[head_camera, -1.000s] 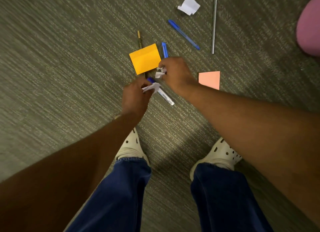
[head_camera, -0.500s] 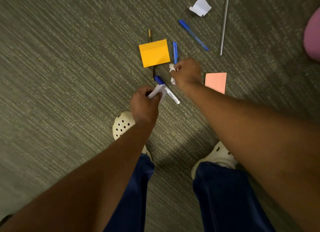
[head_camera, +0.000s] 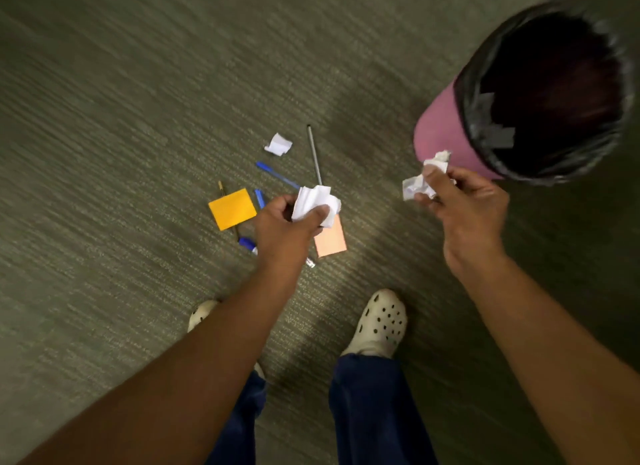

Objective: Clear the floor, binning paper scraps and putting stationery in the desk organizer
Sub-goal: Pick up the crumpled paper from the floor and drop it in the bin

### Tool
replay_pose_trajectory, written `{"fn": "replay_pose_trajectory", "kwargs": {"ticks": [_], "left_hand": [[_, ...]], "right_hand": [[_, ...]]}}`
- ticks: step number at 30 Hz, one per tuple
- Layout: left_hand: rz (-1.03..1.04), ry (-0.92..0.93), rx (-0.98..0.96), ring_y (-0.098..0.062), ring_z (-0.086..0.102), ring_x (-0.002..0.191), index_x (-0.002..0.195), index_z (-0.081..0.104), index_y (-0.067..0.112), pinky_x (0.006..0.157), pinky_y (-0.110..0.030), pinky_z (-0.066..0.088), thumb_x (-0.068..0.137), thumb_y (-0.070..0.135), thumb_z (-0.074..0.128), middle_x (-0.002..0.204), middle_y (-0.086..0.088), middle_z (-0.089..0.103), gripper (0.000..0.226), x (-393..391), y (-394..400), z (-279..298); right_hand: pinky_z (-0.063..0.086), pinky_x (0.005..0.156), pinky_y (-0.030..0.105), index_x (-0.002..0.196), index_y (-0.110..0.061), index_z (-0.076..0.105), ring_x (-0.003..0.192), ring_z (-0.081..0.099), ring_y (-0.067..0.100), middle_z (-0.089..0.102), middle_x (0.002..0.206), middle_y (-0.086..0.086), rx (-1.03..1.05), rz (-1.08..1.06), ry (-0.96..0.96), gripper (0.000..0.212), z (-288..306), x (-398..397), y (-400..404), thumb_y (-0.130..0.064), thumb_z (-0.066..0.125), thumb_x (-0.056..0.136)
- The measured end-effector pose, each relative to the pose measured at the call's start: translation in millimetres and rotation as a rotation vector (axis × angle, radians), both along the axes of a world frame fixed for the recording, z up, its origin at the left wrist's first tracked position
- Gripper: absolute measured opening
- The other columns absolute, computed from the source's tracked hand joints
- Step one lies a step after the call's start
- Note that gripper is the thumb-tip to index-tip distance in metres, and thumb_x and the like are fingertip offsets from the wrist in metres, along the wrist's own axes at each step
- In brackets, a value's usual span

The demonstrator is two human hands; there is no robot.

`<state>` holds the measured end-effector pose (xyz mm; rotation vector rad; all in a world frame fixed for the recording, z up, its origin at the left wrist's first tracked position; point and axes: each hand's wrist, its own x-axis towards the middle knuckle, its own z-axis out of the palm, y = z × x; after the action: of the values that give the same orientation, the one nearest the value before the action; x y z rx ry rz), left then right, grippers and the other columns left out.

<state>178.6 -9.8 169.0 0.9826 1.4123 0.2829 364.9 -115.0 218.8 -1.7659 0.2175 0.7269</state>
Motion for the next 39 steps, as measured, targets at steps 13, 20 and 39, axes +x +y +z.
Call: {"fn": "replay_pose_trajectory", "kwargs": {"ticks": [13,20,39], "left_hand": [[-0.525,-0.074,0.055,-0.030,0.077,0.099,0.125,0.067,0.006,0.089,-0.049,0.064,0.077,0.028,0.091,0.115,-0.013,0.076,0.058,292.0,-29.6,62.3],[-0.547,0.019,0.262,-0.014,0.079,0.082,0.124,0.067,0.021,0.080,-0.039,0.066,0.101,0.039,0.064,0.123,-0.005,0.074,0.030,255.2,-22.6,47.3],[-0.231,0.287,0.050,-0.021,0.060,0.075,0.084,0.073,0.012,0.075,-0.039,0.048,0.080,0.033,0.062,0.072,-0.008,0.065,0.024,-169.3,64.2,-157.7]], "right_hand": [[0.067,0.068,0.051,0.074,-0.021,0.070,0.085,0.077,0.029,0.075,0.089,0.009,-0.324,0.076,-0.078,0.031,20.7,203.2,-32.2,-0.047,0.079,0.088],[0.060,0.079,0.051,0.094,-0.009,0.070,0.085,0.072,0.030,0.073,0.091,0.011,-0.528,0.112,-0.418,0.041,16.5,180.6,-57.9,-0.042,0.048,0.104],[0.038,0.118,0.045,0.152,-0.013,0.044,0.141,0.043,0.044,0.038,0.156,0.024,-0.479,1.518,-0.624,0.066,-243.6,-115.4,140.1,-0.010,0.062,0.089]]}}
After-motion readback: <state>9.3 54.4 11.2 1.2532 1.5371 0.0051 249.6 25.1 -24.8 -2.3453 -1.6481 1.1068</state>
